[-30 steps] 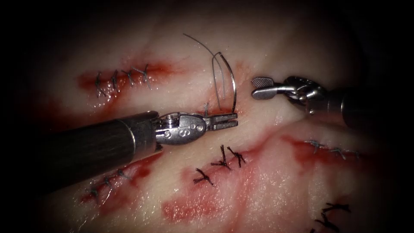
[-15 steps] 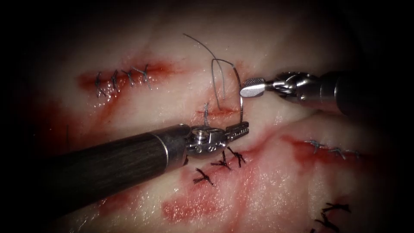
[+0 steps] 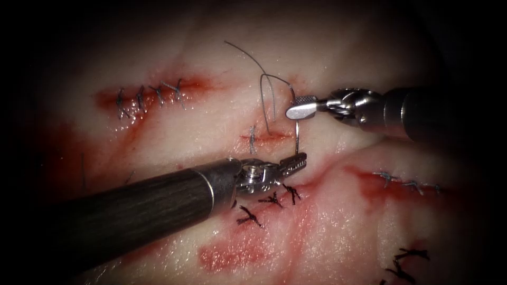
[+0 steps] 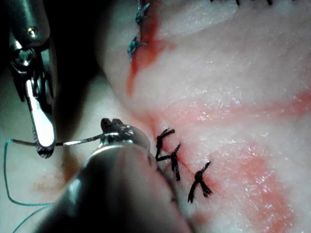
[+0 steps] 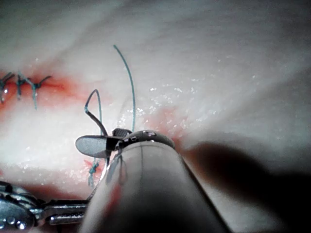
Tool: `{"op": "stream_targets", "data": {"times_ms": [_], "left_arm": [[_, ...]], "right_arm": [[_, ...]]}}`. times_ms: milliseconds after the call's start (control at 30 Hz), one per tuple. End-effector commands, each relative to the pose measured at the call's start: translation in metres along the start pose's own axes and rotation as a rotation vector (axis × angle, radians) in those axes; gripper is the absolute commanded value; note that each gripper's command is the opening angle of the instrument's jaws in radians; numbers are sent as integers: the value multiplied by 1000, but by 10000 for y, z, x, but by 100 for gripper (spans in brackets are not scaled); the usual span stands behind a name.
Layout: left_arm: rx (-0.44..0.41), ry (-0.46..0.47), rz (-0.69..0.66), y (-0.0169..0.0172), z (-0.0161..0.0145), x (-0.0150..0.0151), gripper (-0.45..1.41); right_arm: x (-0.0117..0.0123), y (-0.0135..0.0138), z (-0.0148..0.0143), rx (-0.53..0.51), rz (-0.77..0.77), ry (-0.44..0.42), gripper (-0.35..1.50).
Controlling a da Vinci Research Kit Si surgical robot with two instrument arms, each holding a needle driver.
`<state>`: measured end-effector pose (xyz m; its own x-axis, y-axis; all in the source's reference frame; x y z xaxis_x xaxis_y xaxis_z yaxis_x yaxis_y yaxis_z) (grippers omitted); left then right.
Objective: Wound Closure
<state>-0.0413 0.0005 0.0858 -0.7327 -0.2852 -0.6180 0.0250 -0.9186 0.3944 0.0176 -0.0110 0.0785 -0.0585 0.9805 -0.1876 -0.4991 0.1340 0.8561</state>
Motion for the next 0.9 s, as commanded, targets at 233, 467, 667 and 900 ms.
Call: {"op": "stream_targets", "data": {"times_ms": [233, 467, 667, 900], "left_arm": [[-2, 12, 15, -3, 6, 4, -45], [-19, 22, -29, -9, 2, 2, 101], [-82, 91, -258, -12, -14, 1, 123], [-225, 222, -433, -24, -37, -18, -1]], "right_arm": [[2, 9, 8, -59, -269, 1, -35], [5, 16, -4, -56, -384, 23, -35], [8, 26, -7, -20, -448, 81, -35], [9, 29, -8, 3, -479, 123, -35]]}}
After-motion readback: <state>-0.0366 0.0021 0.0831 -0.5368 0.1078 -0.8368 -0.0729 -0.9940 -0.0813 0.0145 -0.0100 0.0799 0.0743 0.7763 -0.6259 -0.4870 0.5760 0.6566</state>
